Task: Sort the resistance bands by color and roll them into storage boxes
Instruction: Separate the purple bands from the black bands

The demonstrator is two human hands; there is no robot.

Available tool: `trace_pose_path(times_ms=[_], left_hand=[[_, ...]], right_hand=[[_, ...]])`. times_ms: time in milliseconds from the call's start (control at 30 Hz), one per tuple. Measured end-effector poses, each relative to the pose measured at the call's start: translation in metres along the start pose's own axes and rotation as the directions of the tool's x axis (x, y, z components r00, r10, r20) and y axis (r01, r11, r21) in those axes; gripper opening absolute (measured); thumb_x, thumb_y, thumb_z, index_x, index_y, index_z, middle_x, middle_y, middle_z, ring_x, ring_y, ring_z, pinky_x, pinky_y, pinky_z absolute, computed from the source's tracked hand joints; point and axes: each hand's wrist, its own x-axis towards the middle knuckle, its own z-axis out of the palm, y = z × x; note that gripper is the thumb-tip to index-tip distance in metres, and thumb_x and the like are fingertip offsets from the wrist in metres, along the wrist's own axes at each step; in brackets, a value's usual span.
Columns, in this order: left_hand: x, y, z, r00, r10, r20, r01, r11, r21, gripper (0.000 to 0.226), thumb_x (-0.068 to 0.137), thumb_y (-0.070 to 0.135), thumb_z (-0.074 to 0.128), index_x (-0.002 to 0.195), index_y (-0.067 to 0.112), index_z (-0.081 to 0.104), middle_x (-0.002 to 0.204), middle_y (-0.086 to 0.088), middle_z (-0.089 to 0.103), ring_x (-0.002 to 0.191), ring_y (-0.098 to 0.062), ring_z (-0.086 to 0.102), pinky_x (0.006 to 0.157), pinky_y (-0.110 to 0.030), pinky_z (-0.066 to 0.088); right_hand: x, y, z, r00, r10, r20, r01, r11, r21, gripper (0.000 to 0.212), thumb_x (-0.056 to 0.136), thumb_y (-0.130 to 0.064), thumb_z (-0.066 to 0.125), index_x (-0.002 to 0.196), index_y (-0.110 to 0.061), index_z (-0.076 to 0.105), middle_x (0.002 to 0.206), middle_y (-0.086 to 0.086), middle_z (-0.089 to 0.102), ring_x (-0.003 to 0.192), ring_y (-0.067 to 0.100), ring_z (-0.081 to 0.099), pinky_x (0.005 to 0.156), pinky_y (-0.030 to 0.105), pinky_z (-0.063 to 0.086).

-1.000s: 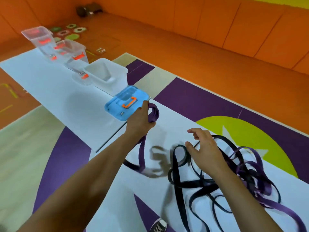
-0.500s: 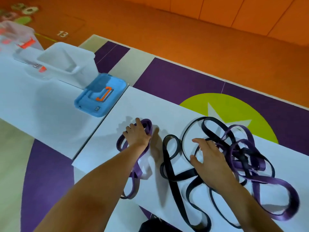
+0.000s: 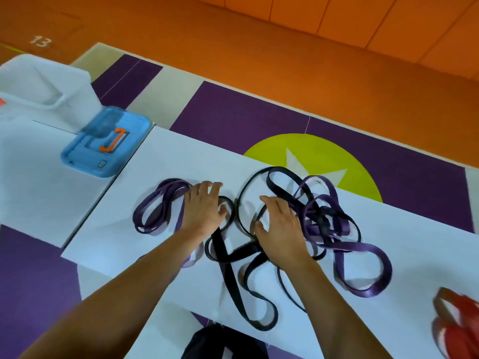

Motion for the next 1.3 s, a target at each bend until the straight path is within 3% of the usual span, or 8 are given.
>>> trace_pose_path(times_ms=[267,567,733,867,1033,1100,1200,1300], left_hand=[[-0.022,0.095,0.015,0.973,0.228,-0.017,-0.228,0.973,-0.017,0.050,0.082,0.028,0.074,0.129,0.018,0.060,0.126,-0.008,0.061,0.114,-0.036,0.058,0.093,-0.049,0.048],[-0.046,0.190,0.068,0.850,0.469,0.238,-0.472,0.880,-0.050,0.054,0.096,0.032,0.059,0.149,0.030,0.045,0.151,-0.005,0.044,0.136,-0.032,0.044,0.113,-0.048,0.037],[-0.050,0.222,0.099,0.861,0.413,0.296,-0.431,0.902,-0.005,0.052,0.097,0.035,0.056,0.148,0.034,0.045,0.137,-0.012,0.051,0.124,-0.036,0.051,0.106,-0.046,0.042],[-0.041,0.239,0.111,0.884,0.317,0.345,-0.364,0.928,0.081,0.057,0.099,0.043,0.050,0.152,0.025,0.039,0.142,-0.008,0.053,0.127,-0.034,0.046,0.108,-0.044,0.038],[-0.059,0.217,0.112,0.869,0.387,0.308,-0.418,0.908,0.039,0.063,0.090,0.043,0.065,0.144,0.015,0.052,0.134,-0.001,0.063,0.114,-0.031,0.056,0.100,-0.040,0.047],[-0.076,0.202,0.112,0.852,0.438,0.288,-0.461,0.887,0.016,0.055,0.083,0.033,0.074,0.134,0.017,0.060,0.122,0.000,0.067,0.103,-0.029,0.061,0.089,-0.039,0.054],[-0.090,0.184,0.111,0.874,0.429,0.229,-0.439,0.898,-0.005,0.042,0.079,0.020,0.077,0.118,0.019,0.064,0.107,-0.001,0.063,0.092,-0.026,0.061,0.081,-0.038,0.056],[-0.093,0.179,0.102,0.887,0.452,0.097,-0.450,0.892,-0.046,0.025,0.082,0.017,0.080,0.100,0.020,0.064,0.097,0.001,0.057,0.081,-0.021,0.053,0.074,-0.033,0.053]], right_hand=[[-0.028,0.071,-0.021,0.989,0.126,-0.082,-0.128,0.991,-0.023,0.057,0.094,-0.026,0.060,0.148,-0.024,0.042,0.151,0.002,0.041,0.135,0.030,0.044,0.112,0.047,0.037],[-0.065,0.183,-0.036,0.927,0.366,-0.080,-0.369,0.929,-0.029,0.059,0.095,-0.028,0.060,0.150,-0.024,0.039,0.150,0.005,0.044,0.133,0.032,0.046,0.109,0.046,0.037],[-0.063,0.229,-0.040,0.898,0.428,-0.096,-0.429,0.903,0.014,0.055,0.095,-0.027,0.061,0.147,-0.020,0.046,0.146,0.010,0.051,0.132,0.036,0.048,0.111,0.050,0.039],[-0.044,0.251,-0.046,0.904,0.416,-0.099,-0.415,0.909,0.035,0.058,0.095,-0.025,0.061,0.149,-0.019,0.041,0.147,0.011,0.049,0.132,0.037,0.047,0.110,0.050,0.039],[-0.010,0.265,-0.045,0.900,0.434,0.037,-0.435,0.891,0.129,0.074,0.097,-0.025,0.056,0.161,-0.021,0.018,0.153,0.011,0.044,0.136,0.037,0.045,0.110,0.048,0.038],[-0.005,0.269,-0.039,0.899,0.435,0.046,-0.436,0.885,0.164,0.061,0.098,-0.026,0.054,0.155,-0.024,0.030,0.137,0.011,0.058,0.128,0.037,0.052,0.107,0.050,0.040],[-0.009,0.269,-0.033,0.925,0.375,-0.063,-0.362,0.920,0.152,0.033,0.102,-0.026,0.052,0.134,-0.025,0.054,0.118,0.005,0.068,0.114,0.032,0.058,0.103,0.048,0.039],[-0.024,0.264,-0.033,0.962,0.274,-0.003,-0.271,0.951,0.151,0.039,0.102,-0.031,0.052,0.141,-0.028,0.052,0.121,0.004,0.069,0.116,0.032,0.060,0.104,0.047,0.040]])
